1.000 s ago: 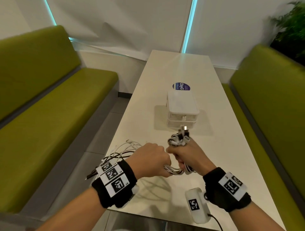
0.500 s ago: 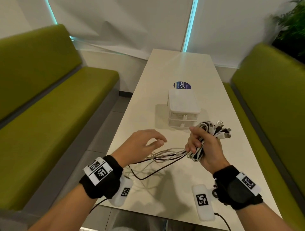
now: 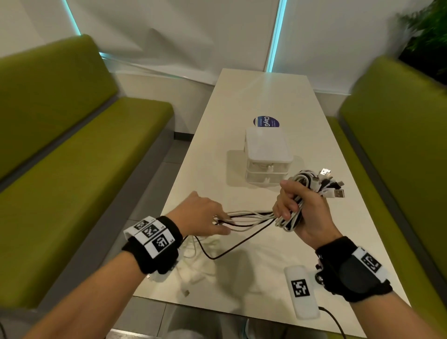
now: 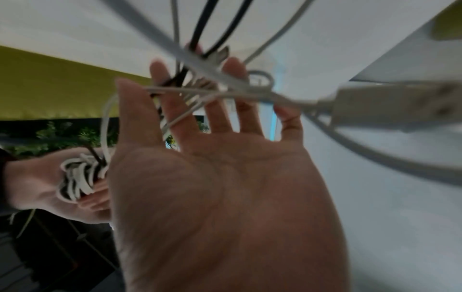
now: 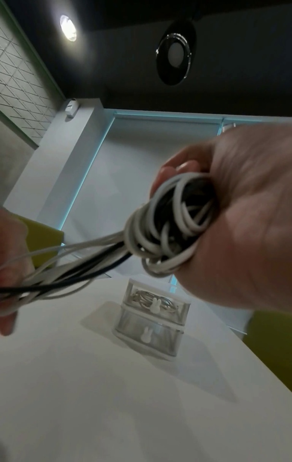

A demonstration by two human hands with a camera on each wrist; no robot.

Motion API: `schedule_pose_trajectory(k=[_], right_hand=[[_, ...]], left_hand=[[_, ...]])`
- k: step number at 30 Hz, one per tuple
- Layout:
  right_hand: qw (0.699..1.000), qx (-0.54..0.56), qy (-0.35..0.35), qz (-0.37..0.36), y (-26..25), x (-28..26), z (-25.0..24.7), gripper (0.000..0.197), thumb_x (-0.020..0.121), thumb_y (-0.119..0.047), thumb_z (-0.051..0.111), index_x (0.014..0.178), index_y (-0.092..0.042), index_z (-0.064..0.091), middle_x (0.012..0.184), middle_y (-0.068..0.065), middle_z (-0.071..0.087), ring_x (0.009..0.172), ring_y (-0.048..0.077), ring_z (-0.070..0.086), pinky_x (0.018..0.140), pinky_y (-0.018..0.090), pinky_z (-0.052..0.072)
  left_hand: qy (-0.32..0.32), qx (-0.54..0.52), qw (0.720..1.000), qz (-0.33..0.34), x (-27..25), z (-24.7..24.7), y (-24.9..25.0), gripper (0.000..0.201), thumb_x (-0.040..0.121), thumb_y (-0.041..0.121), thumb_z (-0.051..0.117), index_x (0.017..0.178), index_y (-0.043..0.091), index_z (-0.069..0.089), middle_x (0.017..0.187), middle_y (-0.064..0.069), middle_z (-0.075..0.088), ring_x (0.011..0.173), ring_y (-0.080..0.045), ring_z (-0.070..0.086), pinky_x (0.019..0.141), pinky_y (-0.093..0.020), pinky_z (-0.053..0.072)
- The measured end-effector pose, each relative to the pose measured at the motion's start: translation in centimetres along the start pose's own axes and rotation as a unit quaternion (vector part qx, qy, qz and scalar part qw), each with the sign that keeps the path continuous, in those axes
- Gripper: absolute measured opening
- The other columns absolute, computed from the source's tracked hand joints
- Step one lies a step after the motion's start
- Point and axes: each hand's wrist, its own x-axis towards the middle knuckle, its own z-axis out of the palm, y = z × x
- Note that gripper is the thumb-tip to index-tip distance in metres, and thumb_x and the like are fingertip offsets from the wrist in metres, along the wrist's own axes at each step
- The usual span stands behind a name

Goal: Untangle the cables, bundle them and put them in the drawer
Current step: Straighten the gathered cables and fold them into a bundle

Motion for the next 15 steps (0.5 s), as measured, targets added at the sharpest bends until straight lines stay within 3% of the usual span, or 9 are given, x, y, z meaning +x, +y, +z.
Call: schedule_pose_trajectory(k=[2, 4, 6, 8, 10, 12, 15], right_hand=[[1.0, -0.016, 0.006, -0.006, 0.3, 0.4, 0.3, 0.037, 0.082, -0.011, 0.064, 0.054, -0.014, 0.039, 0.043, 0.002, 0.029, 0.035, 0.019, 0.033, 0.05, 0.033, 0.036], [0.999, -0.043, 0.014, -0.014, 0.8, 0.8, 0.6, 0.04, 0.087, -0.007, 0.062, 0.054, -0.014, 0.04, 0.043, 0.002, 0.03, 0.036, 0.02, 0.034, 0.051, 0.033, 0.039], [0.998, -0.055, 0.024, -0.02, 1.1, 1.2, 0.5, 0.042, 0.09, -0.006, 0.061, 0.053, -0.014, 0.041, 0.043, 0.002, 0.031, 0.036, 0.02, 0.035, 0.053, 0.035, 0.041], [0.997, -0.054, 0.041, -0.025, 1.3, 1.6, 0.1, 0.043, 0.09, -0.006, 0.061, 0.053, -0.014, 0.041, 0.043, 0.002, 0.032, 0.035, 0.019, 0.036, 0.055, 0.036, 0.041], [0.996, -0.05, 0.067, -0.027, 1.5, 2.1, -0.3, 0.045, 0.09, -0.006, 0.061, 0.05, -0.015, 0.042, 0.043, 0.001, 0.032, 0.035, 0.019, 0.036, 0.055, 0.035, 0.042], [0.994, -0.04, 0.093, -0.031, 1.8, 2.4, -0.5, 0.047, 0.09, -0.007, 0.062, 0.049, -0.016, 0.041, 0.043, 0.001, 0.032, 0.034, 0.019, 0.037, 0.054, 0.035, 0.042], [0.992, -0.027, 0.115, -0.034, 2.0, 2.7, -0.6, 0.046, 0.09, -0.007, 0.062, 0.051, -0.015, 0.04, 0.044, 0.002, 0.032, 0.034, 0.019, 0.037, 0.053, 0.035, 0.04]], left_hand=[[-0.055, -0.026, 0.996, -0.071, 0.1, -0.7, -0.9, 0.049, 0.082, 0.077, 0.046, 0.107, 0.043, 0.069, 0.105, 0.013, 0.068, 0.099, -0.015, 0.061, 0.088, -0.033, 0.038], [-0.104, -0.086, 0.981, -0.139, 0.0, -1.2, -1.8, 0.061, 0.076, 0.085, 0.041, 0.092, 0.034, 0.071, 0.088, 0.006, 0.066, 0.087, -0.019, 0.063, 0.077, -0.031, 0.043], [-0.121, -0.129, 0.971, -0.164, -0.2, -1.5, -2.2, 0.074, 0.075, 0.089, 0.033, 0.077, 0.02, 0.06, 0.065, 0.002, 0.05, 0.062, -0.021, 0.053, 0.061, -0.031, 0.037], [-0.125, -0.167, 0.964, -0.162, -0.5, -1.5, -2.4, 0.079, 0.076, 0.089, 0.026, 0.076, 0.017, 0.059, 0.056, 0.002, 0.045, 0.057, -0.021, 0.047, 0.06, -0.031, 0.035], [-0.125, -0.26, 0.944, -0.162, -1.0, -1.4, -2.6, 0.087, 0.078, 0.088, 0.015, 0.092, 0.024, 0.074, 0.057, 0.003, 0.06, 0.068, -0.023, 0.061, 0.076, -0.032, 0.044], [-0.098, -0.325, 0.927, -0.162, -1.2, -1.3, -2.7, 0.082, 0.087, 0.079, 0.01, 0.1, 0.031, 0.075, 0.073, 0.004, 0.07, 0.069, -0.02, 0.061, 0.086, -0.034, 0.042], [-0.039, -0.241, 0.951, -0.188, -0.7, -0.9, -2.6, 0.063, 0.093, 0.067, 0.036, 0.079, 0.017, 0.072, 0.082, -0.001, 0.072, 0.069, -0.022, 0.064, 0.075, -0.031, 0.045]])
